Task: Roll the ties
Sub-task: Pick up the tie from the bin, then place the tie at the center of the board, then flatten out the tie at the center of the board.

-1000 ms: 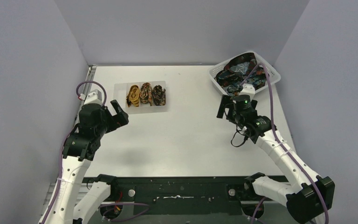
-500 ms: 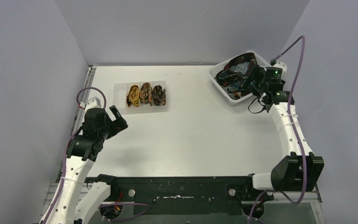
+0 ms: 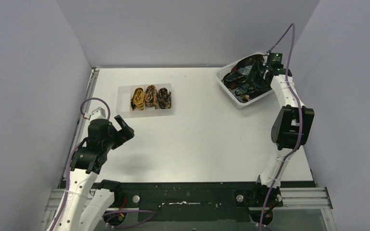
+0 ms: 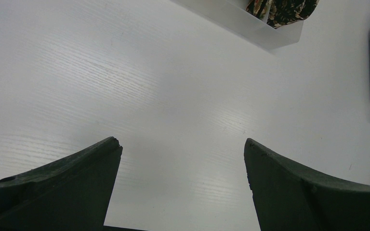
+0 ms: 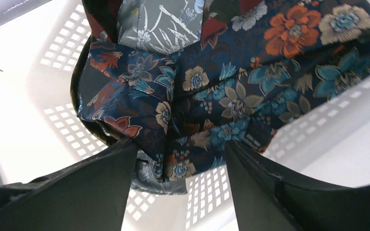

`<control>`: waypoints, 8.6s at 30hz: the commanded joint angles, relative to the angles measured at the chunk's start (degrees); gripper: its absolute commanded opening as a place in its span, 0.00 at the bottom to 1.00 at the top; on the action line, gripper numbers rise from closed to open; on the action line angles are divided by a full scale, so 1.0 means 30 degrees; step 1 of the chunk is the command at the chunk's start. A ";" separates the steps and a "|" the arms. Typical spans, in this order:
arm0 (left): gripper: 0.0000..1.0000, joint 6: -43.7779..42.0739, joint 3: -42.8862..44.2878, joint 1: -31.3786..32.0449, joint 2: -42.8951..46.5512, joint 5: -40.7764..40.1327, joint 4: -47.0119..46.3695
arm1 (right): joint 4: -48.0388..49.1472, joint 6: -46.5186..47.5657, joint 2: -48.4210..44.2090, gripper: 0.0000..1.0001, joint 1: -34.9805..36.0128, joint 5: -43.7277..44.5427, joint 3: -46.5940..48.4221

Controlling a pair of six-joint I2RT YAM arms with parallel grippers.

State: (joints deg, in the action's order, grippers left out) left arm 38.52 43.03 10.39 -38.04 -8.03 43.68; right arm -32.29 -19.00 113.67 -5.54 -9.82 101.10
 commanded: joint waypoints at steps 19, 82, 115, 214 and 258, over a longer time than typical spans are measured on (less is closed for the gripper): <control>0.97 -0.0185 -0.0229 -0.0051 -0.0386 0.0748 -0.1172 | -0.0095 0.1004 -0.2753 0.87 0.2358 0.5151 -0.0587; 0.97 0.0022 -0.0417 0.0006 -0.0017 0.0683 -0.1179 | 0.0670 0.0816 -0.6566 0.00 0.1422 0.0296 0.2060; 0.97 0.1543 -0.1464 0.0071 -0.0001 0.2618 -0.1709 | 0.4050 -0.1367 -0.7505 0.12 1.9437 -0.2372 -1.1741; 0.97 0.3243 -0.3823 0.7214 -0.2885 0.3307 -0.6008 | 0.2349 -0.8345 -0.8831 0.54 1.7456 0.5939 -1.7610; 0.53 -0.1424 1.4896 1.3088 -2.7808 -0.1798 -1.1837 | -0.1157 -0.1554 -1.3192 0.06 0.8236 0.2689 -1.7781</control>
State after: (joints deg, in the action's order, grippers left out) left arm 33.36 83.13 49.76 -118.87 -10.76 3.46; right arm -36.71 -24.45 76.27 19.57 -1.37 47.33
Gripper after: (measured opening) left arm 0.566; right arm 0.103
